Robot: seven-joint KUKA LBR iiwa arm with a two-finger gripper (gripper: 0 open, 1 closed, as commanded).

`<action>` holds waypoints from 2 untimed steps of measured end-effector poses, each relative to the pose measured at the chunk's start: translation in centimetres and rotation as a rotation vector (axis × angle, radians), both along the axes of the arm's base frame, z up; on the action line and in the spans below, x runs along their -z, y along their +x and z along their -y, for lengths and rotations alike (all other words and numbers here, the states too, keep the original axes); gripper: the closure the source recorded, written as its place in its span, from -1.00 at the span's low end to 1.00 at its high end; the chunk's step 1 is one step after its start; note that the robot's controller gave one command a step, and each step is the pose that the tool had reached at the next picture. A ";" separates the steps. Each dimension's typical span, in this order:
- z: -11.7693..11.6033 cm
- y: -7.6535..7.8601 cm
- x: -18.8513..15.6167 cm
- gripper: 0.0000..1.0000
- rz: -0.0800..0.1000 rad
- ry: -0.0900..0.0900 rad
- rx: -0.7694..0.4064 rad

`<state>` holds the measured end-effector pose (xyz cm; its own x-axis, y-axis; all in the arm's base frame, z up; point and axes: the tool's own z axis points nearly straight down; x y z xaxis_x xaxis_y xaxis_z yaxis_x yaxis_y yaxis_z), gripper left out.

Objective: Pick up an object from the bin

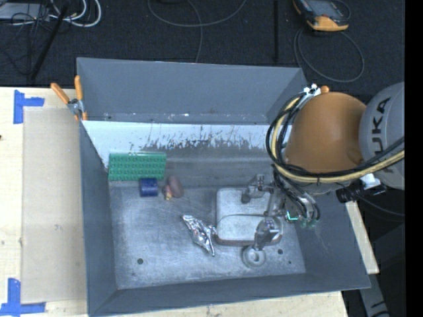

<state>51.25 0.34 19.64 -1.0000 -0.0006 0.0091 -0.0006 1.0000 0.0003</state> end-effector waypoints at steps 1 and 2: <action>-1.2 -0.6 -3.3 -1.00 0.012 0.000 0.042; -8.1 -0.1 5.1 -1.00 -0.001 0.002 0.000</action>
Offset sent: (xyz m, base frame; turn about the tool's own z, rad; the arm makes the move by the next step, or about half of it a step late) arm -0.0065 0.0114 0.0320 0.0436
